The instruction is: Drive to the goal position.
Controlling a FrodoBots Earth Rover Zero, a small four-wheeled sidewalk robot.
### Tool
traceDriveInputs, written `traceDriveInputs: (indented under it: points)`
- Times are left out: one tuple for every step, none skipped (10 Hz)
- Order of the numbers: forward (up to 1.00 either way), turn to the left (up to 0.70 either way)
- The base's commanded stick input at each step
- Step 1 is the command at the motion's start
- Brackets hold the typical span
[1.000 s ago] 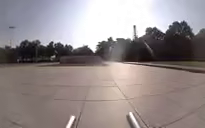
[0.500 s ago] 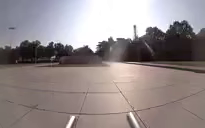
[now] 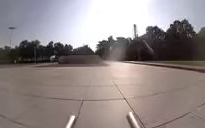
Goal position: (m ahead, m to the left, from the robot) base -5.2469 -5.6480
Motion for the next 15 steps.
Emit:
traceDriveInputs:
  points:
    - [0.70, -0.35]
    - [0.70, -0.35]
    - [0.70, -0.35]
    - [0.70, -0.35]
    - [0.70, -0.35]
    - [0.70, -0.35]
    - [0.70, -0.35]
    - [0.70, -0.35]
    - [0.70, -0.35]
    - [0.70, -0.35]
    - [0.70, -0.35]
    - [0.70, -0.35]
    - [0.70, -0.35]
    - [0.70, -0.35]
    - [0.70, -0.35]
